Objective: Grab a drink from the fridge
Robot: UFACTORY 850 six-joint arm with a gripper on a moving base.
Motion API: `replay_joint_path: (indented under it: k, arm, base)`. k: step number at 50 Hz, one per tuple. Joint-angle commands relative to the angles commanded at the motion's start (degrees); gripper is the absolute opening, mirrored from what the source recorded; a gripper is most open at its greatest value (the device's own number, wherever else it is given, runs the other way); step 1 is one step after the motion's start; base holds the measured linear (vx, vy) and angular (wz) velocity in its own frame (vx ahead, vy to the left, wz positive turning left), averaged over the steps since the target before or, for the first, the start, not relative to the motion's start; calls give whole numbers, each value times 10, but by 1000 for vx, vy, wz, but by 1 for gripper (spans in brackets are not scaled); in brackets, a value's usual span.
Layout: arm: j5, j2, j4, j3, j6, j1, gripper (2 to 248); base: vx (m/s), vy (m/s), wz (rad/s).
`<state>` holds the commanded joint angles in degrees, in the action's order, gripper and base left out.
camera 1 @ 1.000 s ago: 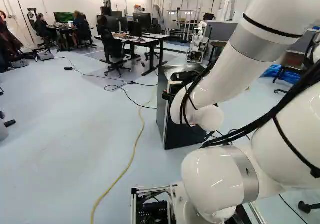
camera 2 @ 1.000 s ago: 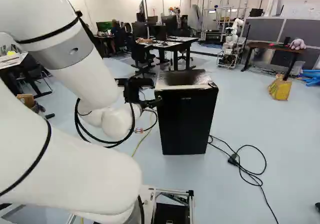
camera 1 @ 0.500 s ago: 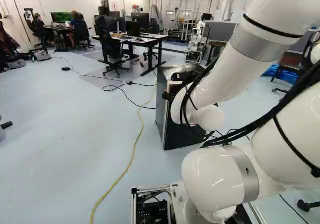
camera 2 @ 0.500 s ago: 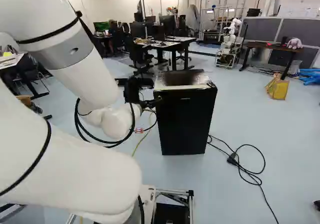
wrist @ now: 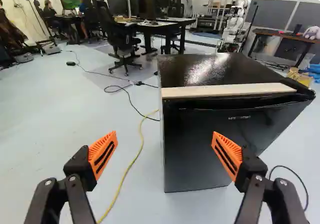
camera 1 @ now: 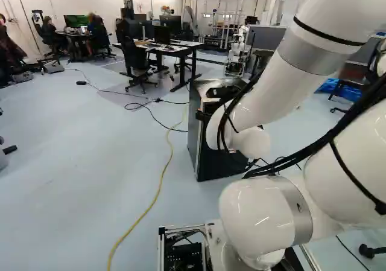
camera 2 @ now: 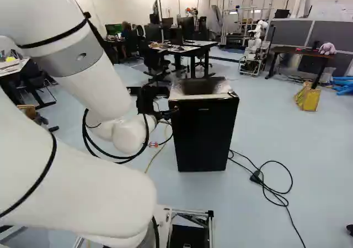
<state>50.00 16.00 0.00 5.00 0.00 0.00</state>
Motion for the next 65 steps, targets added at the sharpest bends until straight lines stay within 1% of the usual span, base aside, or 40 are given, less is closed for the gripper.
replay_joint_path:
  k: [38,65]
  arm:
    - [0,0,0,0,0,0,247]
    - [0,0,0,0,0,0,247]
  base:
    - [-1,-15,123]
    - [2,-2,10]
